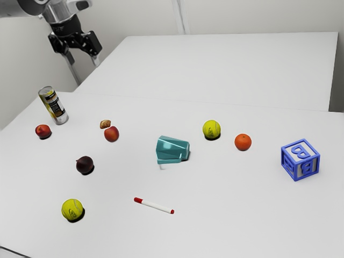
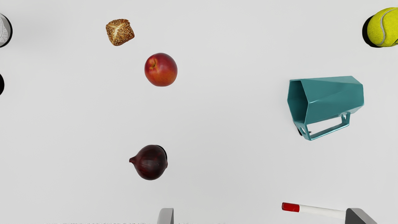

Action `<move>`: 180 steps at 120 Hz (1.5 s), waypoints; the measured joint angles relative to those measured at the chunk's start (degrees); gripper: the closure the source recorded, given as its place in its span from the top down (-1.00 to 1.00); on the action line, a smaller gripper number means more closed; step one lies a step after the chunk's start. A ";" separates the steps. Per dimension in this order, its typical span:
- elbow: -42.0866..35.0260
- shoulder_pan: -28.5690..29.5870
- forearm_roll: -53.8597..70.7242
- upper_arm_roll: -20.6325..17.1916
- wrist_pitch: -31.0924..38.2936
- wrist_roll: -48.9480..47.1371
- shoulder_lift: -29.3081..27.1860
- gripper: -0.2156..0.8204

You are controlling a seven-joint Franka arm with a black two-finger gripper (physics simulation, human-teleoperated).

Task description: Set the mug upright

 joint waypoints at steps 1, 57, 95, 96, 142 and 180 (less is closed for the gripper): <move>0.01 0.01 -0.20 0.00 -0.09 0.00 0.04 0.58; -22.03 0.26 -44.66 10.26 14.38 10.33 10.53 0.58; -31.50 0.04 -68.01 11.89 18.91 28.71 15.91 0.58; -31.62 0.04 -68.23 11.89 18.95 29.10 15.94 0.58; -34.80 -0.23 -76.21 10.36 20.10 42.46 19.48 0.58; -36.52 -0.38 -81.41 7.72 20.93 48.77 20.06 0.58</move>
